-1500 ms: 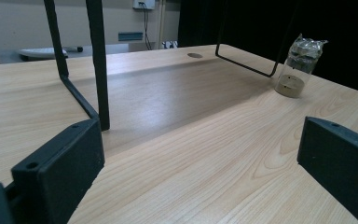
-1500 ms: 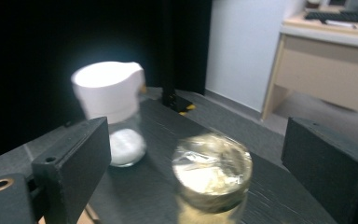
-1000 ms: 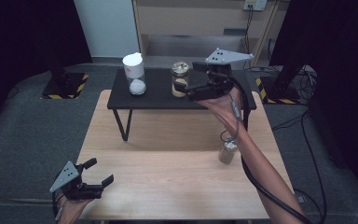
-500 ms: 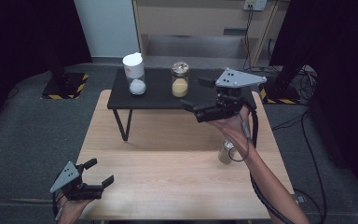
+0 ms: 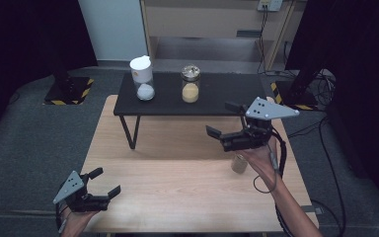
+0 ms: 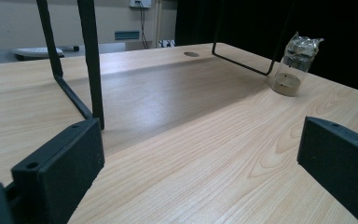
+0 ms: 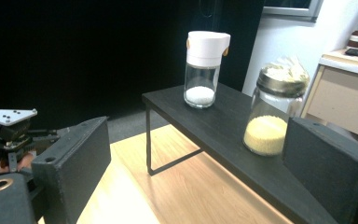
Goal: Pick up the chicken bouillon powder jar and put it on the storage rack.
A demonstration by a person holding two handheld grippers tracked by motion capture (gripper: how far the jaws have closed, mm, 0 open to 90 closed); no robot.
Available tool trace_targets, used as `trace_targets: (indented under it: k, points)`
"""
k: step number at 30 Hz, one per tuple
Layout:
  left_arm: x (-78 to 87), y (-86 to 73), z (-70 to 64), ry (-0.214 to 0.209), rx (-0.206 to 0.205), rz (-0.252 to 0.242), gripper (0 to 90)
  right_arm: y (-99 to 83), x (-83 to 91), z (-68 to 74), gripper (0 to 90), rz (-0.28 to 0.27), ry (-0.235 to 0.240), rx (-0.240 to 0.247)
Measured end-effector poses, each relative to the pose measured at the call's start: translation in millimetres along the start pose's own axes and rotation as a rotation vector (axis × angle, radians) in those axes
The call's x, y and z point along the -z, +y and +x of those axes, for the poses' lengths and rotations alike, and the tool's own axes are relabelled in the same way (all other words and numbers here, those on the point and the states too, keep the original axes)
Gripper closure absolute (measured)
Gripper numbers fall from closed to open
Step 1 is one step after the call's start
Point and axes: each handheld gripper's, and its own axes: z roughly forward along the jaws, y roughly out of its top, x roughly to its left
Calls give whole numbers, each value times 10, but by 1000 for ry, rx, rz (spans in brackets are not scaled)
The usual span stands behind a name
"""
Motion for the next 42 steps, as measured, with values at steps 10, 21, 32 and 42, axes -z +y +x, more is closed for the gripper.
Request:
trace_targets:
  k: [10, 21, 32, 42]
  points:
    - [2, 0, 0, 0, 0, -1, 0, -300, 317, 218, 85, 15, -53, 32]
    - [2, 1, -4, 2, 0, 1, 0, -664, 734, 372, 80, 24, -142, -2]
    - [1, -1, -1, 3, 4, 1, 0, -1005, 1006, 447, 76, 38, -213, -49]
    - [3, -4, 2, 4, 5, 0, 0, -1259, 1123, 547, 75, 60, -290, -62]
